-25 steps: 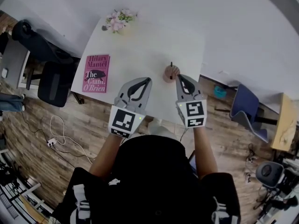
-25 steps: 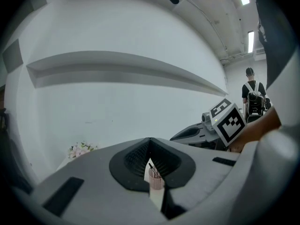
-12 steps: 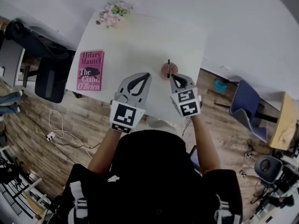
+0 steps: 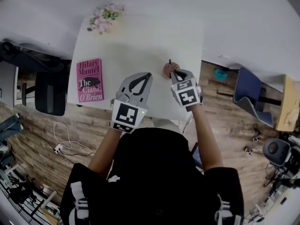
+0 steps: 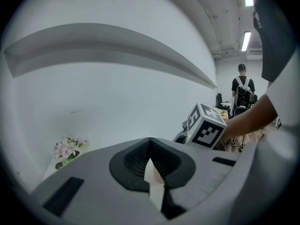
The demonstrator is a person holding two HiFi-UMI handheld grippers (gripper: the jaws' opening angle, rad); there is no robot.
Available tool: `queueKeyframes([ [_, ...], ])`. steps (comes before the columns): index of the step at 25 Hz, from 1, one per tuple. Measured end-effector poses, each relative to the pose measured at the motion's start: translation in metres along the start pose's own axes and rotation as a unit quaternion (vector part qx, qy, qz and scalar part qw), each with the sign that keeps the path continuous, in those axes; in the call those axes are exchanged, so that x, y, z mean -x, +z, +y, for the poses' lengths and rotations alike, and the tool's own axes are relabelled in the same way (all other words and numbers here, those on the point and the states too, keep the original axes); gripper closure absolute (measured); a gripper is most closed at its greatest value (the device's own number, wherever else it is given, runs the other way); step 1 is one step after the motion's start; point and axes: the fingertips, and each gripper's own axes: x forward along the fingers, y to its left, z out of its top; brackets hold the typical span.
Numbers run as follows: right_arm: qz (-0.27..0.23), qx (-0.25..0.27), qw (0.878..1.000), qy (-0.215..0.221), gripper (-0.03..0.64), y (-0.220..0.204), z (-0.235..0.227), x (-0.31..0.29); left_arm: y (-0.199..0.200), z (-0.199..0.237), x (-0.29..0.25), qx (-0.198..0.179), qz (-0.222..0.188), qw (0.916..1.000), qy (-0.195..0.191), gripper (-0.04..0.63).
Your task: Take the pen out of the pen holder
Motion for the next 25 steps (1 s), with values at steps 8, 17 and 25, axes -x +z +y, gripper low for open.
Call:
queueKeyframes([
  [8,0.04,-0.033,0.998,-0.032,0.507,0.002,-0.001,-0.024,-0.006,0.025,-0.003,-0.027,0.004,0.9991,-0.032,0.575],
  [17,0.084,-0.053,0.994,-0.055,0.502,-0.014,-0.012,-0.048,-0.016,0.041,-0.008,-0.024,0.017,0.9983,-0.05,0.575],
  [25,0.107,-0.05,0.991,-0.065,0.499,-0.016,-0.017,-0.061,-0.027,0.05,-0.01,-0.016,0.029,0.9981,-0.053,0.575],
])
